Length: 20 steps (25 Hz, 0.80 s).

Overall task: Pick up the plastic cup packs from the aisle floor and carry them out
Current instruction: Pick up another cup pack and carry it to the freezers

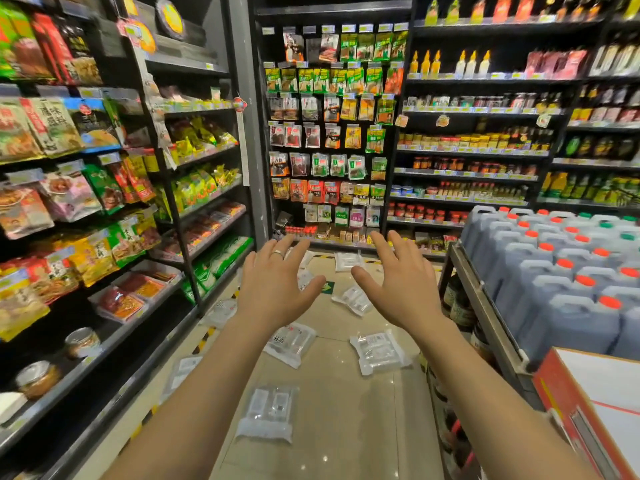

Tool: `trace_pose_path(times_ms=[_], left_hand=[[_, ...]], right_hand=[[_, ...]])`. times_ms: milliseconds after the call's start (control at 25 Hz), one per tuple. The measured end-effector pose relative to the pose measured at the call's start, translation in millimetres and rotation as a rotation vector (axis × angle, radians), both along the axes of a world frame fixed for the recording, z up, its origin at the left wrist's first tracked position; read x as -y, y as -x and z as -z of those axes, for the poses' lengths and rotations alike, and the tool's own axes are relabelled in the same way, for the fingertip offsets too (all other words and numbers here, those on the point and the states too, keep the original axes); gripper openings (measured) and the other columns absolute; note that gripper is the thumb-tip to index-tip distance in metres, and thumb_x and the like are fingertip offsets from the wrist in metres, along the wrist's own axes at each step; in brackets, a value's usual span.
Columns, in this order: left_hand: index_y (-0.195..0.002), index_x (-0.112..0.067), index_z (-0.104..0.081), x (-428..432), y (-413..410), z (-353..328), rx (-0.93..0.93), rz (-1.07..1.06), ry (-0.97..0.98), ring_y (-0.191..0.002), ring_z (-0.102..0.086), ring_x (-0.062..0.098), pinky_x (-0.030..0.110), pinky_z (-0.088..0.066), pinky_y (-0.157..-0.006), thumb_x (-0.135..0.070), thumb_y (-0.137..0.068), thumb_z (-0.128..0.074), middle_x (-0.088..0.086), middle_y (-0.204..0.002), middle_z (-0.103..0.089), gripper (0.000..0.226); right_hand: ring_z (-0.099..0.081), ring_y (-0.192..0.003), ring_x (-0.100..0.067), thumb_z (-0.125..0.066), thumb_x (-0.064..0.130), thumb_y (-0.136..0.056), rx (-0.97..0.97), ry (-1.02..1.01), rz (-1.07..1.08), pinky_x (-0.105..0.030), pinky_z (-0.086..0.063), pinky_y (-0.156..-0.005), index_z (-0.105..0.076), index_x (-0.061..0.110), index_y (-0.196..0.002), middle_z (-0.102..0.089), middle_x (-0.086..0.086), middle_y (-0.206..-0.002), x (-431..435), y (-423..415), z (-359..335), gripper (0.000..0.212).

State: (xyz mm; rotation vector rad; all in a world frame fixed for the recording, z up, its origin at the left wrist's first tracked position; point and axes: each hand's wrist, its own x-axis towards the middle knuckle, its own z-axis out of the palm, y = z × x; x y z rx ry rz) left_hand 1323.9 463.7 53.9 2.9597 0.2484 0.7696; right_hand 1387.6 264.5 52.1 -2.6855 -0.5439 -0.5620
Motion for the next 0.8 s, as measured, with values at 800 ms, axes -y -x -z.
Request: trace_pose_path(times_ms=[800], left_hand=[[-0.154, -0.033, -0.022, -232.7, -229.8, 14.3, -0.039, 0.144, 0.006, -0.148, -0.019, 0.021, 0.048, -0.020, -0.118, -0.068, -0.091, -0.037, -0.002, -0.161, -0.025, 0.073]], right_hand=[[-0.009, -0.150, -0.026, -0.032, 0.068, -0.093, -0.029, 0.006, 0.115, -0.047, -0.018, -0.117, -0.012, 0.038, -0.154, -0.012, 0.000, -0.163, -231.1, -196.7, 12.3, 0.071]])
